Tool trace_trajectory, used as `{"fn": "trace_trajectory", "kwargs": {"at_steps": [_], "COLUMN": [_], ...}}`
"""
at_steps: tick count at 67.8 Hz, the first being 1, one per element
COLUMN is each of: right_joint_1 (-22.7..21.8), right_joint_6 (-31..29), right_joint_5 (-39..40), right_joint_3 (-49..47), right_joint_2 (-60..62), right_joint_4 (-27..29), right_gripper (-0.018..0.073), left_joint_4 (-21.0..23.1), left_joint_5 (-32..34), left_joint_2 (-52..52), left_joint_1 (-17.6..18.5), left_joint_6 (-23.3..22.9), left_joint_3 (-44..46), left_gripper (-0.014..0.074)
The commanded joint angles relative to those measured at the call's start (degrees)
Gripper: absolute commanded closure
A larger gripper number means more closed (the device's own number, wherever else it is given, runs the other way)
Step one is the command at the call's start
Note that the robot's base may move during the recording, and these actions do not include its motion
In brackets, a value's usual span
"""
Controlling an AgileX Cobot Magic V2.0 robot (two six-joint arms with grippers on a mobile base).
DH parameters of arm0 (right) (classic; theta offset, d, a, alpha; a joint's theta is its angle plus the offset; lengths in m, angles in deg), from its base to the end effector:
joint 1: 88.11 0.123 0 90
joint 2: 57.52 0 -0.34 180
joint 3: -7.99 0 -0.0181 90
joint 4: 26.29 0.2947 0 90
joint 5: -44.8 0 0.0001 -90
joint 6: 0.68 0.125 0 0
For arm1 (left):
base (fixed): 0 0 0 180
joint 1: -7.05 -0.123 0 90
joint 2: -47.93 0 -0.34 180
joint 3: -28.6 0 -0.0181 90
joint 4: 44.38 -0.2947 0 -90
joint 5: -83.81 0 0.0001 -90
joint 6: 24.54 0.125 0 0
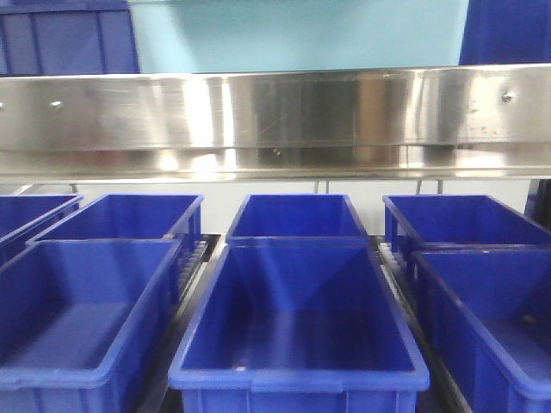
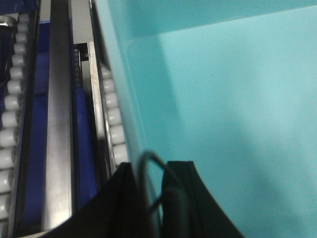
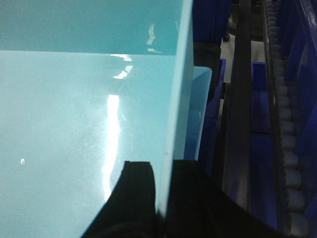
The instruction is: Move two blue bins to right shelf middle
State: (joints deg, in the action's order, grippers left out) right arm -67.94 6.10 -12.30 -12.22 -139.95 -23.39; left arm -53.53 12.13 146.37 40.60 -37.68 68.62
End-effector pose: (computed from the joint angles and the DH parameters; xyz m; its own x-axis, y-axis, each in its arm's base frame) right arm 0.2951 0.1141 0.5522 -0.5094 -0.0324 -0.8599 -0.3085 0.9397 0.1473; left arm 0.3323 -0.1977 0.5498 -0.6058 0.1908 -0.7724 0.3476 0.9367 -0.0412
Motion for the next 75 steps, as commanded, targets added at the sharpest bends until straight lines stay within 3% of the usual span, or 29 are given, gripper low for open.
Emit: {"fn": "trace_trajectory", "kwargs": {"at_steps": [1, 75], "right_joint_1": [0.32, 0.32], "right_joint_6": [-0.61, -0.61], "right_joint_5": [4.01, 4.01], "right_joint_3": [-0.74, -0.74], "right_joint_2": [0.49, 0.49], "right_joint_4": [2.04, 2.04], "right_gripper": [0.0713, 0.0713], "left_joint_4": [3.41, 3.14], "left_joint_5": [2.62, 2.62], "left_joint_2": [-0.62, -0.67], "left_joint_1": [0.97, 0.97], "left_joint_6": [0.91, 0.91], "left_joint_3": [0.62, 0.62], "left_gripper": [0.0707, 0.0707]}}
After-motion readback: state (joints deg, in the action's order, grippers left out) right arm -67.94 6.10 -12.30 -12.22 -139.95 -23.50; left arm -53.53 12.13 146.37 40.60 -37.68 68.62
